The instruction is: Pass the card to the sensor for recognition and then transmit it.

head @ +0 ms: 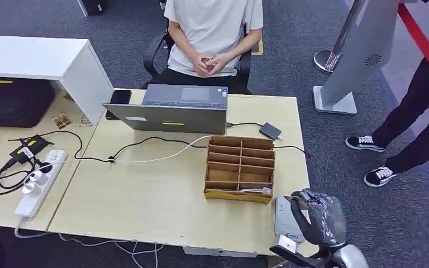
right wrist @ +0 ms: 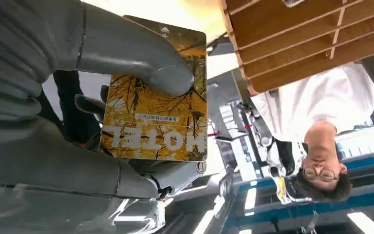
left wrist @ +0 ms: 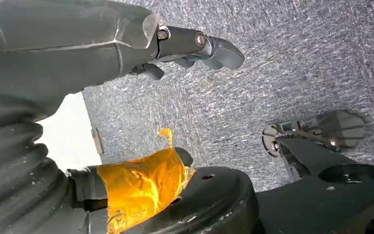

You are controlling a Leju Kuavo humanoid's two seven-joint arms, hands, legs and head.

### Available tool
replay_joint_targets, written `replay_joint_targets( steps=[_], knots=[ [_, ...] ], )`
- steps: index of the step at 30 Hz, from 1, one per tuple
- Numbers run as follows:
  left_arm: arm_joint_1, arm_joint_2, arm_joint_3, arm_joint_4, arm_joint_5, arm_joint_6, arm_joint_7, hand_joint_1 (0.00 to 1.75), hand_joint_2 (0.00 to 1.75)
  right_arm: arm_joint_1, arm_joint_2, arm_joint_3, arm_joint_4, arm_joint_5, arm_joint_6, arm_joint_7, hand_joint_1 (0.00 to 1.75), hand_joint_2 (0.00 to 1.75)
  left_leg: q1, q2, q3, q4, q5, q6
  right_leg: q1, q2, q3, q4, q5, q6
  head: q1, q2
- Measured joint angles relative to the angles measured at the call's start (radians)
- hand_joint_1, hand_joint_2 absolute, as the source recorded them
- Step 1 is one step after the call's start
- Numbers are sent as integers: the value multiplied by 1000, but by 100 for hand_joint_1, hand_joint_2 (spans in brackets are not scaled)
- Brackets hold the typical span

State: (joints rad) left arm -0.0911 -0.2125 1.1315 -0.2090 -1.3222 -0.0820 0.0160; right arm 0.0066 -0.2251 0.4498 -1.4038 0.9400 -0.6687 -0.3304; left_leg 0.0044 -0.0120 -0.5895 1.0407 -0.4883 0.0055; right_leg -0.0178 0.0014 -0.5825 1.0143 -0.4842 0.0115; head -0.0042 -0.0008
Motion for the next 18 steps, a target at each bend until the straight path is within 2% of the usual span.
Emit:
replay_joint_targets(
  steps=[18],
  knots=[
    [0, -1, 1, 0, 6, 2, 0, 0, 175, 32, 33, 1, 66, -33, 9, -9, 175, 175, 0, 0, 0, 0, 0, 0, 0, 0, 0, 0, 0, 0, 0, 0]
  ],
)
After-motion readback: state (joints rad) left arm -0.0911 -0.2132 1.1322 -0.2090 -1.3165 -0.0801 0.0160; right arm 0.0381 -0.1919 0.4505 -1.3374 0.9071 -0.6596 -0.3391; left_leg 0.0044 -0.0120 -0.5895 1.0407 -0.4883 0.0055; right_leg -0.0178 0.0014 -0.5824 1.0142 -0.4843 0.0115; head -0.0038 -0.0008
